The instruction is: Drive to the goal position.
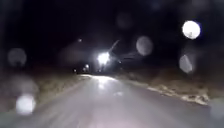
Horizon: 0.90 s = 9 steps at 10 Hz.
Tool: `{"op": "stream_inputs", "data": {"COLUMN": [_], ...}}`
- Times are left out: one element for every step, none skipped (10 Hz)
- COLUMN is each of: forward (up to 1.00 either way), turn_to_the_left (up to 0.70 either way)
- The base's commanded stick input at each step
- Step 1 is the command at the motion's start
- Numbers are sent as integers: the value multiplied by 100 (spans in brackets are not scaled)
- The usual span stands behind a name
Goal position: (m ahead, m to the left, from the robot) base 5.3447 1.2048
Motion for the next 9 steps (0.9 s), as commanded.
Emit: {"op": "stream_inputs", "data": {"forward": [100, 100, 100, 100, 100, 100, 100, 100, 100], "turn_to_the_left": [14, 12, 9, 7, 12, 17, 17, 17, 16]}}
